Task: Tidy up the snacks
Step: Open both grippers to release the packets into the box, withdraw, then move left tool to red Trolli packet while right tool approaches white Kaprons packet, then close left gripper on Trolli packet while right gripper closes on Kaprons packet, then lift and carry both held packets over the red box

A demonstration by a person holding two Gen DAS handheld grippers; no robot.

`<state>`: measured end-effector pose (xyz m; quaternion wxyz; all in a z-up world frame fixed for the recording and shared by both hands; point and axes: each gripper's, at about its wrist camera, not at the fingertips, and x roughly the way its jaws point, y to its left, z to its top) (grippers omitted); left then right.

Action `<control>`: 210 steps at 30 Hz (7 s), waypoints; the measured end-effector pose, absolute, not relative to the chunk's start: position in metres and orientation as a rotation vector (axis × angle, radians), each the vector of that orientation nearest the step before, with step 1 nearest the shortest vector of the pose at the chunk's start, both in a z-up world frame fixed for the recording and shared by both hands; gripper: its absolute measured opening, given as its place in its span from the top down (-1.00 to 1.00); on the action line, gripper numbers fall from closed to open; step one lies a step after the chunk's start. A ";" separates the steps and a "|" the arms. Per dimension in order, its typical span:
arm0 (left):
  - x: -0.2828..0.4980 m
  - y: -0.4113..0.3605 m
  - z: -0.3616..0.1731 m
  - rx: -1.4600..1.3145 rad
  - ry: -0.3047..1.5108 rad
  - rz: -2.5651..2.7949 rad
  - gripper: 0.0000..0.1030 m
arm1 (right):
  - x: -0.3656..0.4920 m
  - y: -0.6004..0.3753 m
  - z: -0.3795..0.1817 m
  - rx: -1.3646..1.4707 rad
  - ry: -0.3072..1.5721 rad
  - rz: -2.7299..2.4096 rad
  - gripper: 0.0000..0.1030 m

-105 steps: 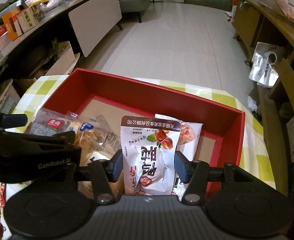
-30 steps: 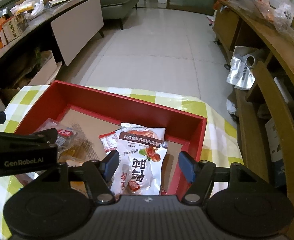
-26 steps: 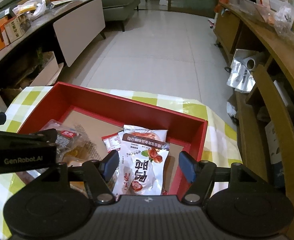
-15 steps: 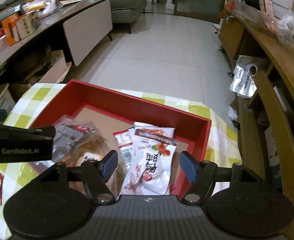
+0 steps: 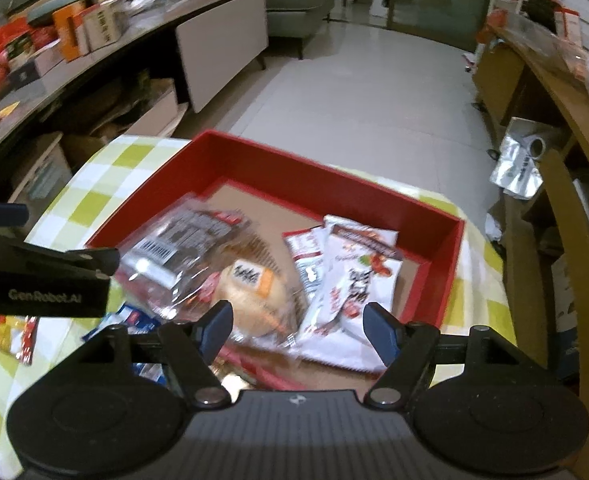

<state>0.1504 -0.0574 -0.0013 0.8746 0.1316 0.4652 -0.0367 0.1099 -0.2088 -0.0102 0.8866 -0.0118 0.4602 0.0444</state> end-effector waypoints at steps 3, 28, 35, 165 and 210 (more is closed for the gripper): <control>0.143 -0.039 -0.003 0.274 0.988 -0.052 -1.00 | 0.104 -0.199 -0.013 -0.028 0.971 0.125 -0.58; 0.144 0.097 -0.051 0.021 1.266 0.143 -1.00 | 0.090 -0.129 -0.038 -0.106 1.078 0.312 -0.71; 0.156 0.109 -0.077 0.043 1.322 0.177 -1.00 | 0.090 -0.126 -0.042 -0.116 1.091 0.324 -0.71; 0.065 0.058 -0.100 -0.043 1.309 0.093 -1.00 | 0.042 -0.114 -0.095 -0.255 1.192 0.373 -0.57; 0.057 0.011 -0.066 -0.025 1.281 -0.086 -0.26 | 0.029 -0.159 -0.034 -0.072 1.065 0.229 -0.31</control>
